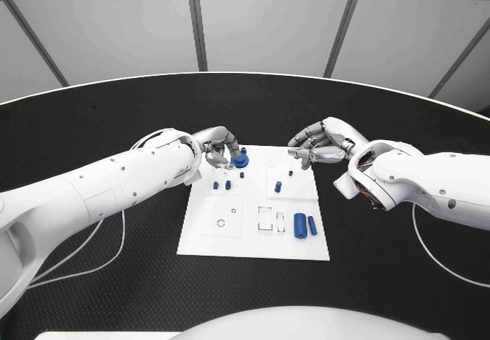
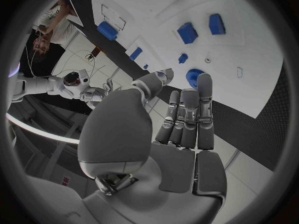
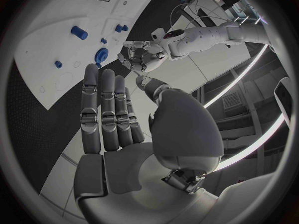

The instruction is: Assemble the parts on the task board

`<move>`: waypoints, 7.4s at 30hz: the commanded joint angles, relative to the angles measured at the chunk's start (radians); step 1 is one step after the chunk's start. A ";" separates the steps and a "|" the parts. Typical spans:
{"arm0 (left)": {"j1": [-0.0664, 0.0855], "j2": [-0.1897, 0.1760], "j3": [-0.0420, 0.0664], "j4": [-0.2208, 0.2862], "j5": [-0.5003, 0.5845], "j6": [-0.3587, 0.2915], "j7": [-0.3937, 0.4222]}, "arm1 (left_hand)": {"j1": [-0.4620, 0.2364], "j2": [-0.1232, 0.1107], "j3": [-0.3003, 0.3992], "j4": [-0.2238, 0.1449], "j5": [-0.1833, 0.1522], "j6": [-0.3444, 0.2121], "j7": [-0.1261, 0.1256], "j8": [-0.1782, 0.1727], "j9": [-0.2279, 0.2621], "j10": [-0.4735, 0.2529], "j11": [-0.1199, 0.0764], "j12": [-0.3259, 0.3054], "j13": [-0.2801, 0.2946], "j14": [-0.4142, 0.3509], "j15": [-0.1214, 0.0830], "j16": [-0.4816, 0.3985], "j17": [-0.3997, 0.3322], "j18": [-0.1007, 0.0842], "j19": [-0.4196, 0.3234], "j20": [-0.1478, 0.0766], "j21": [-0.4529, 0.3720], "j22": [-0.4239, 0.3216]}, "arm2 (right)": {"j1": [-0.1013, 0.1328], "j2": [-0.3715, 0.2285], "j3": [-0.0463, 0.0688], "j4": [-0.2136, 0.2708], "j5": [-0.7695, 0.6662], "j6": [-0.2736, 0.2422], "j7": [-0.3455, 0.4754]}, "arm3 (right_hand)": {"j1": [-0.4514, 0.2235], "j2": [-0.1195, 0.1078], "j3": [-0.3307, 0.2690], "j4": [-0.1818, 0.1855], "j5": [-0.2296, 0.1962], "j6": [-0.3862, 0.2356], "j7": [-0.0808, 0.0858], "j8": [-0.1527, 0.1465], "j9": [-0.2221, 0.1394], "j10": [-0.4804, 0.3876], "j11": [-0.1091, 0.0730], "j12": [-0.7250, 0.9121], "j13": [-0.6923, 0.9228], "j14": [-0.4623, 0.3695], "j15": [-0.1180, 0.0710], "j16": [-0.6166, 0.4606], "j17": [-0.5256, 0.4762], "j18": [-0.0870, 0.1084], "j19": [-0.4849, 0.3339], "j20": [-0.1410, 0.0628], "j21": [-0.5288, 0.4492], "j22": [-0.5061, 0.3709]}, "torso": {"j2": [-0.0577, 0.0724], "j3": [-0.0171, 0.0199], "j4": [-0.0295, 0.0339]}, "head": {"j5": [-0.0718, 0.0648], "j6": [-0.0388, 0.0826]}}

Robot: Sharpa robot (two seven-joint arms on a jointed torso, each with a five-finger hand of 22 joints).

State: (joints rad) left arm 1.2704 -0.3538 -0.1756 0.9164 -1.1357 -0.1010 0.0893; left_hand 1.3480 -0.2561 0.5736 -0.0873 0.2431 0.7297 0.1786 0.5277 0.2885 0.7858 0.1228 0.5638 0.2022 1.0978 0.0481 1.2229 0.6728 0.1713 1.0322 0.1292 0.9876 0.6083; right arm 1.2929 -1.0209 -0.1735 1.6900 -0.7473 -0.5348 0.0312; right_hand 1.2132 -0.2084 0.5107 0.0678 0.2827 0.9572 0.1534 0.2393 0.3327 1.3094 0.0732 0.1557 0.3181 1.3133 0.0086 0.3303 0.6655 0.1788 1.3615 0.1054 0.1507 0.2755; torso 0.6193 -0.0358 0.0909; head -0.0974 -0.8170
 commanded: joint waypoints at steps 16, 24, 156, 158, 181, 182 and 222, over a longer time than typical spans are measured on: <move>-0.025 0.042 -0.010 -0.040 -0.094 0.009 -0.007 | -0.006 0.025 0.030 -0.017 0.002 0.105 -0.008 -0.038 -0.043 0.089 -0.002 -0.077 -0.086 0.118 -0.006 0.121 0.092 0.008 0.057 0.001 0.075 0.061 | 0.000 0.009 0.000 -0.002 0.000 0.000 0.000 | 0.010 -0.003 0.004 -0.001 0.006 -0.009 0.003 0.004 0.000 -0.008 0.000 0.000 0.002 -0.007 0.000 -0.008 0.002 0.002 -0.001 0.002 -0.001 -0.002 | 0.000 0.0020 -0.0034 | -0.006 0.010; -0.029 0.060 -0.010 -0.056 -0.095 0.023 -0.018 | -0.019 0.036 0.064 -0.019 -0.001 0.137 -0.015 -0.054 -0.055 0.158 -0.014 -0.101 -0.106 0.185 -0.017 0.164 0.156 -0.014 0.131 -0.004 0.161 0.180 | 0.000 0.012 0.000 -0.001 0.000 0.001 -0.001 | 0.010 -0.003 0.005 0.000 0.006 -0.009 0.003 0.004 0.000 -0.008 0.000 0.000 0.002 -0.007 0.000 -0.008 0.003 0.002 -0.002 0.003 -0.001 -0.002 | 0.000 0.0015 -0.0005 | -0.011 0.009; -0.067 0.215 -0.011 -0.255 -0.121 0.123 -0.134 | -0.026 0.072 0.068 -0.024 -0.183 0.151 -0.021 -0.122 -0.079 0.238 -0.028 -0.171 -0.121 0.282 -0.030 0.200 0.183 -0.048 0.257 -0.013 0.275 0.352 | 0.001 0.032 0.001 0.012 0.000 0.005 -0.008 | 0.014 0.003 0.008 -0.001 0.024 -0.006 0.002 0.007 0.001 -0.007 -0.001 0.002 0.008 -0.004 -0.001 -0.010 0.009 0.003 0.001 0.002 0.000 -0.003 | -0.002 0.0003 0.0030 | -0.048 -0.031; -0.068 0.216 -0.011 -0.255 -0.127 0.120 -0.135 | -0.024 0.073 0.069 -0.026 -0.183 0.154 -0.022 -0.121 -0.078 0.241 -0.029 -0.169 -0.120 0.283 -0.031 0.200 0.183 -0.048 0.259 -0.013 0.277 0.354 | 0.001 0.032 0.001 0.012 0.000 0.005 -0.008 | 0.014 0.003 0.008 -0.001 0.024 -0.006 0.002 0.007 0.001 -0.007 -0.001 0.002 0.008 -0.004 -0.001 -0.010 0.009 0.003 0.001 0.002 0.000 -0.003 | -0.002 0.0002 0.0039 | -0.049 -0.031; -0.071 0.207 -0.020 -0.228 -0.151 0.079 -0.103 | -0.002 0.073 0.085 -0.051 -0.181 0.159 -0.023 -0.122 -0.078 0.242 -0.030 -0.164 -0.115 0.294 -0.033 0.206 0.212 -0.051 0.267 -0.018 0.285 0.367 | 0.001 0.030 0.001 0.011 0.000 0.006 -0.006 | 0.014 0.003 0.008 -0.001 0.024 -0.006 0.002 0.007 0.001 -0.007 -0.001 0.002 0.008 -0.004 -0.001 -0.010 0.009 0.003 0.001 0.002 0.000 -0.003 | -0.003 0.0000 0.0043 | -0.050 -0.035; -0.071 0.206 -0.020 -0.227 -0.152 0.078 -0.103 | -0.002 0.072 0.085 -0.051 -0.181 0.159 -0.023 -0.122 -0.078 0.242 -0.030 -0.164 -0.115 0.294 -0.033 0.206 0.211 -0.051 0.268 -0.018 0.286 0.367 | 0.001 0.029 0.001 0.011 0.000 0.006 -0.006 | 0.014 0.003 0.008 -0.001 0.024 -0.006 0.002 0.007 0.001 -0.007 -0.001 0.002 0.008 -0.004 -0.001 -0.010 0.009 0.003 0.001 0.002 0.000 -0.003 | -0.003 -0.0001 0.0040 | -0.050 -0.035; -0.071 0.202 -0.038 -0.202 -0.195 0.023 -0.119 | -0.041 0.033 0.080 -0.057 -0.179 0.124 -0.009 -0.150 -0.089 0.206 -0.016 -0.179 -0.116 0.301 -0.022 0.209 0.229 -0.051 0.268 -0.010 0.284 0.362 | 0.000 0.024 0.001 0.012 0.000 0.004 -0.005 | 0.014 0.003 0.008 -0.002 0.027 -0.005 0.002 0.008 0.002 -0.006 -0.001 0.003 0.009 -0.003 -0.001 -0.010 0.011 0.003 0.001 0.002 0.001 -0.004 | -0.002 -0.0001 0.0031 | -0.051 -0.028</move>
State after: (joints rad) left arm 1.1997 -0.1516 -0.2135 0.7144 -1.3310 -0.0769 -0.0295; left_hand 1.3170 -0.2176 0.6586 -0.1434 0.0690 0.8605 0.1677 0.3818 0.2009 1.0005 0.1051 0.3883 0.5976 1.3942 0.0244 1.4291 0.8987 0.1400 1.2969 0.1144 1.2712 0.9723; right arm 1.2933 -0.9967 -0.1730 1.7016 -0.7473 -0.5311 0.0266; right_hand 1.2172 -0.2044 0.5136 0.0649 0.3038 0.9538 0.1571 0.2432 0.3326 1.3096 0.0733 0.1557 0.3263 1.3133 0.0086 0.3268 0.6754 0.1788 1.3615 0.1054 0.1507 0.2729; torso 0.6174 -0.0358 0.0939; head -0.1486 -0.8455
